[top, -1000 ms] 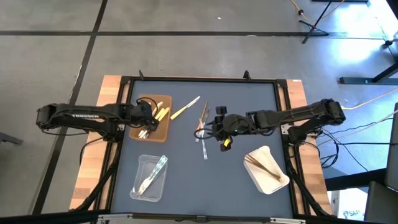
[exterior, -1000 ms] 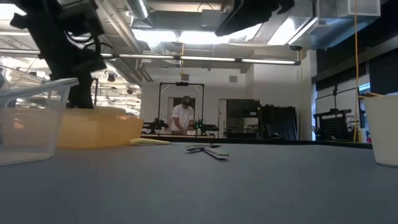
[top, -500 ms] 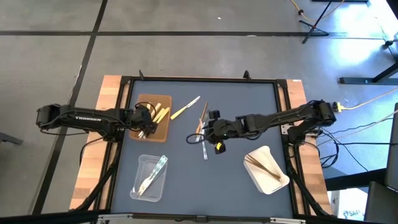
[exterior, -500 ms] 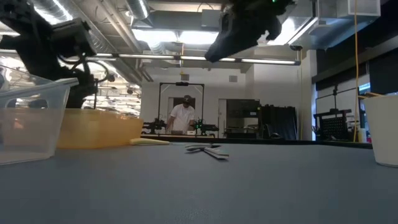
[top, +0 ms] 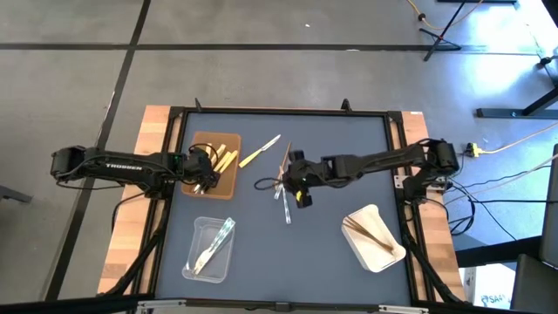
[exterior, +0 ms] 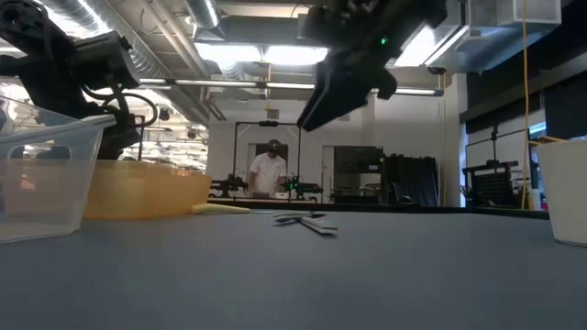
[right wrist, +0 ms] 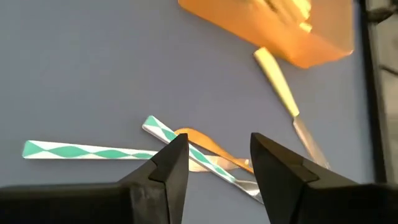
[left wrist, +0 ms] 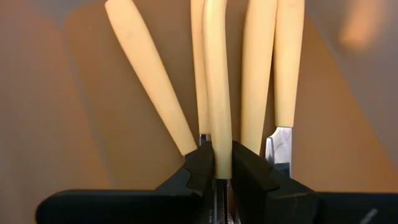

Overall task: Sort silverware by color (type)
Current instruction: Put the yellow knife into the orange bin

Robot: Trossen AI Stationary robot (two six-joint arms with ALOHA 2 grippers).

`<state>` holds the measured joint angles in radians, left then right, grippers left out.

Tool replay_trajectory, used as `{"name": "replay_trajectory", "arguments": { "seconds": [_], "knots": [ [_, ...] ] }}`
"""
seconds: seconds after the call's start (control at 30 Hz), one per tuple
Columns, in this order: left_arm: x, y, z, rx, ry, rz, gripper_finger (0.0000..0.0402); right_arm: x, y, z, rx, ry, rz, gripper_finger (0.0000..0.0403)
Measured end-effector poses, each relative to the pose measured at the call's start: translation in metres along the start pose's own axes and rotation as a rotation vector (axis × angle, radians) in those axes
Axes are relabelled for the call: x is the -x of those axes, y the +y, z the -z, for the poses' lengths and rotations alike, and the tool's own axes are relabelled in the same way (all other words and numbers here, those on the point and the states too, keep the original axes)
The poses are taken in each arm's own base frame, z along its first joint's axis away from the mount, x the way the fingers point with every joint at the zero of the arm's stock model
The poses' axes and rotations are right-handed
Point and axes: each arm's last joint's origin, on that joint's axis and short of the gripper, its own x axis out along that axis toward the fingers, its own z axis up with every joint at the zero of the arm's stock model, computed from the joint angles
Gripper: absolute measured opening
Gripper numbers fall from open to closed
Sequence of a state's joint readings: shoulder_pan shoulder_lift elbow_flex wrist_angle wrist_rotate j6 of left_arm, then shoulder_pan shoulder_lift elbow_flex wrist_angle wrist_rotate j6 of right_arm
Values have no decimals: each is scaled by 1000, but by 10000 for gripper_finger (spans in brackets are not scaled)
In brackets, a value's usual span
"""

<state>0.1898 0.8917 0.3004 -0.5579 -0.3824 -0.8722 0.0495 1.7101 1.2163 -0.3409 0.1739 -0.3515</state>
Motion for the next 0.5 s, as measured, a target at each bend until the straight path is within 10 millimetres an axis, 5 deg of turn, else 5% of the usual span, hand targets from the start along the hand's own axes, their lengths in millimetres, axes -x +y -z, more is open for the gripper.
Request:
{"name": "replay_trajectory", "arguments": {
  "seconds": [0.5],
  "knots": [
    [0, 0, 0, 1, 5, 6, 56, -42, -37, 35, -50, 45, -189, 160]
  ]
}}
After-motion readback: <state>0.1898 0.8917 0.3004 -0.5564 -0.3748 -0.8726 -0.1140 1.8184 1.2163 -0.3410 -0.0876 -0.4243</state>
